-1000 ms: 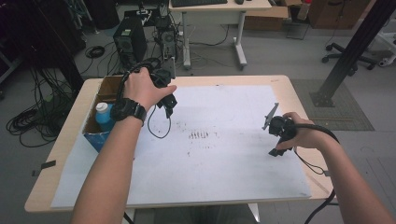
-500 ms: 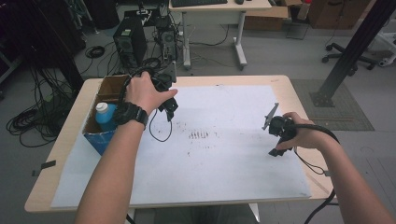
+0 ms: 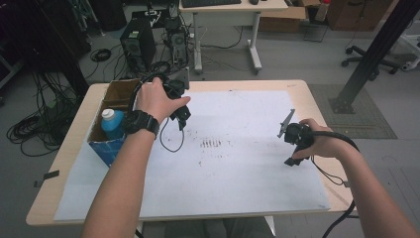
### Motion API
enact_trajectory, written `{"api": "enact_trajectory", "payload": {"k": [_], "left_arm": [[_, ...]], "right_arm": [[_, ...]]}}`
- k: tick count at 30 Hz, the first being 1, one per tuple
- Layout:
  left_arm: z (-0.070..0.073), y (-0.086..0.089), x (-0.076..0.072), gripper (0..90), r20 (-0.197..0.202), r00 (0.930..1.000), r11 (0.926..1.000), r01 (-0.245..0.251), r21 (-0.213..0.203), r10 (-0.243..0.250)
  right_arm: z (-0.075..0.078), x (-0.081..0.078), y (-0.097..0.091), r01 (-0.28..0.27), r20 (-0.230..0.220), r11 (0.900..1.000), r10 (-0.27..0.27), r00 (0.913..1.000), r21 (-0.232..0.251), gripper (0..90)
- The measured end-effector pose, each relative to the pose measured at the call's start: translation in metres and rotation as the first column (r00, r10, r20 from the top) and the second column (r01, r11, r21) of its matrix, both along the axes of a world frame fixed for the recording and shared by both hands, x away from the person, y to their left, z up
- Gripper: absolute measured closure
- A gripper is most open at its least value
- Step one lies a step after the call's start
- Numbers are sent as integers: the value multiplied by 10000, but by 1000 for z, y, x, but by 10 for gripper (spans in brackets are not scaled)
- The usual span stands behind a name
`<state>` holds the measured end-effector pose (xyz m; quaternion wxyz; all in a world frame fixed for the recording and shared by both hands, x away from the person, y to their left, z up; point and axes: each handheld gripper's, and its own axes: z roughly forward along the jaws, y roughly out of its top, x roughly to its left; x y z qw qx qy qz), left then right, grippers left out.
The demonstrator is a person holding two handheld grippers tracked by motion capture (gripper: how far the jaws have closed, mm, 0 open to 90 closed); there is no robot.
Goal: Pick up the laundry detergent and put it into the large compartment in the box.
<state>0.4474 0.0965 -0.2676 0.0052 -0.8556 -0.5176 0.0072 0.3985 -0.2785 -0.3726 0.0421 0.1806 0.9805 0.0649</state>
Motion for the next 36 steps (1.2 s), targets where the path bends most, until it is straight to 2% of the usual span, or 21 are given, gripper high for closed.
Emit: {"api": "enact_trajectory", "payload": {"k": [12, 36], "left_arm": [[1, -1, -2, 208, -4, 10000, 10000, -23, -62, 23], [-3, -4, -3, 207, -48, 10000, 9999, 13, -130, -13]], "right_arm": [[5, -1, -1, 53, 77, 10000, -53, 10000, 12, 92], [4, -4, -1, 44, 80, 10000, -44, 10000, 7, 92]]}}
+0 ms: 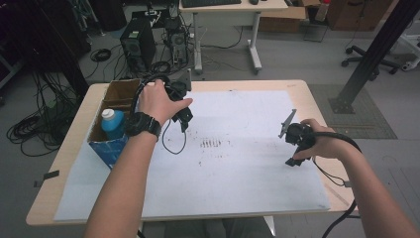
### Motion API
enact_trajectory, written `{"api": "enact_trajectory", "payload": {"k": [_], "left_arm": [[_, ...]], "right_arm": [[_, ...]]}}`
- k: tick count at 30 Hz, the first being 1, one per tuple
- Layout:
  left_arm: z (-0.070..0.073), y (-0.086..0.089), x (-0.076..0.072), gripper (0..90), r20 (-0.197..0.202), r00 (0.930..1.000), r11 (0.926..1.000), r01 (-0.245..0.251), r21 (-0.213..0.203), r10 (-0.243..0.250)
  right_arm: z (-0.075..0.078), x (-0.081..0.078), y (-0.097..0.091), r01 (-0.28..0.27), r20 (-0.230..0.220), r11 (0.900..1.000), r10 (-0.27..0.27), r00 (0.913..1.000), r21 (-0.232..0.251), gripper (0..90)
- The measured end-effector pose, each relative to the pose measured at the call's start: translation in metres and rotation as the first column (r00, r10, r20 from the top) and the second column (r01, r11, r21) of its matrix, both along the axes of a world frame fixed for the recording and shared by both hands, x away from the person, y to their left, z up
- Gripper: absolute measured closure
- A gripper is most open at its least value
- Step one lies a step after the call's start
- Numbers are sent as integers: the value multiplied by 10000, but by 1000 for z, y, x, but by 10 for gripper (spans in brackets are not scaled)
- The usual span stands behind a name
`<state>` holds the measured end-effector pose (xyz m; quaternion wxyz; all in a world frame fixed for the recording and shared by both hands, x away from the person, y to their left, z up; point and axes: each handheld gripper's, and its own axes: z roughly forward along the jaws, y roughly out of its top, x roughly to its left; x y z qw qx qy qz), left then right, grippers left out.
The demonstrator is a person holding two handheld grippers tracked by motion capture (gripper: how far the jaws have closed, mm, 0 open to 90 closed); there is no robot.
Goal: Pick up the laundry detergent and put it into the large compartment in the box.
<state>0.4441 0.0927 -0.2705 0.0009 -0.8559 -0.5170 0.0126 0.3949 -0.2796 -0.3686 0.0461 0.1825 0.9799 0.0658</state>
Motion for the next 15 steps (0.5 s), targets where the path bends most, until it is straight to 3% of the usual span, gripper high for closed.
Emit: {"api": "enact_trajectory", "payload": {"k": [15], "left_arm": [[0, -2, -1, 208, -32, 10000, 10000, 18, -33, -18]], "right_arm": [[1, -2, -2, 44, 26, 10000, -45, 10000, 19, 92]]}}
